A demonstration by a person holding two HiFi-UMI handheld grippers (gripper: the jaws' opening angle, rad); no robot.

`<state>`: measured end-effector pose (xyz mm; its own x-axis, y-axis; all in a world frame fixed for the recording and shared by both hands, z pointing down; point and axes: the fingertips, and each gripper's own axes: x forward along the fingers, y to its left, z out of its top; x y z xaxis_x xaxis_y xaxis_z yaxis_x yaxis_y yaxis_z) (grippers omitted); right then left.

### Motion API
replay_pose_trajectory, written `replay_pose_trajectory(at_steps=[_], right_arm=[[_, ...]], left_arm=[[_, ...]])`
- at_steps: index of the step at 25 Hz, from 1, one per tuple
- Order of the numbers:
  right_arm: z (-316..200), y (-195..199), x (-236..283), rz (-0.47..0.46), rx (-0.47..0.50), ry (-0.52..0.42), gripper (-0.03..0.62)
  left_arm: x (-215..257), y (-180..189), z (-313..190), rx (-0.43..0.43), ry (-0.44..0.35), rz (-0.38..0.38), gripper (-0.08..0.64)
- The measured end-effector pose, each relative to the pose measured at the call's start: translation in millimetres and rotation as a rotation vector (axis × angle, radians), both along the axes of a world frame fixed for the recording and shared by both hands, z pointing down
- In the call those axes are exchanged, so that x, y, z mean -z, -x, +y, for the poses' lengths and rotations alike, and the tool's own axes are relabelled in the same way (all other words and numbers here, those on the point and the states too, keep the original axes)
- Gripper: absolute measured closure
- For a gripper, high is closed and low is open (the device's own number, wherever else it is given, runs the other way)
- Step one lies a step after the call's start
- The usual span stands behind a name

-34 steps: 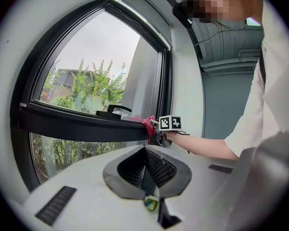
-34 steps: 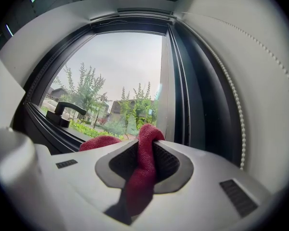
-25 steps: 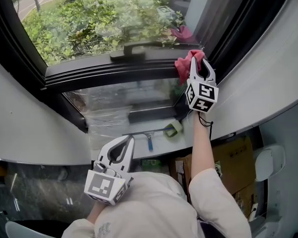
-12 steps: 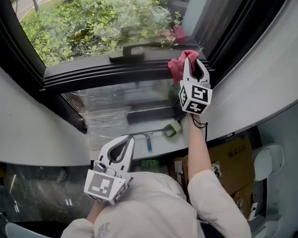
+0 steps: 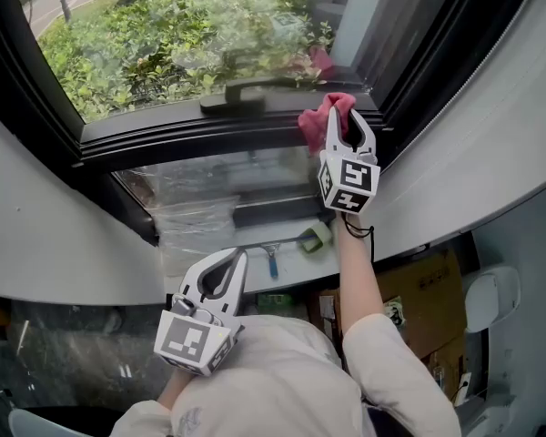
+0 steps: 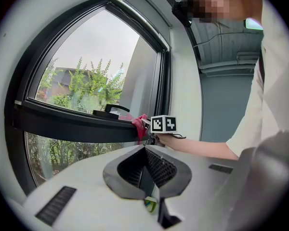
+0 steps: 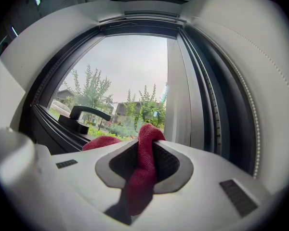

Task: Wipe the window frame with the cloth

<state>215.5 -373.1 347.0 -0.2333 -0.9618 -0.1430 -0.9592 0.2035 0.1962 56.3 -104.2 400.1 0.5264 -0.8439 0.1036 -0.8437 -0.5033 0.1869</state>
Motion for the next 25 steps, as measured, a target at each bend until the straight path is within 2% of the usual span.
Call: replay_pose_trajectory(at_steps=[25], right_arm=[[12, 44, 1, 0.041, 0.037, -0.012, 0.506]], left_arm=[[-2, 8, 4, 0.026, 0.005, 0.007, 0.552]])
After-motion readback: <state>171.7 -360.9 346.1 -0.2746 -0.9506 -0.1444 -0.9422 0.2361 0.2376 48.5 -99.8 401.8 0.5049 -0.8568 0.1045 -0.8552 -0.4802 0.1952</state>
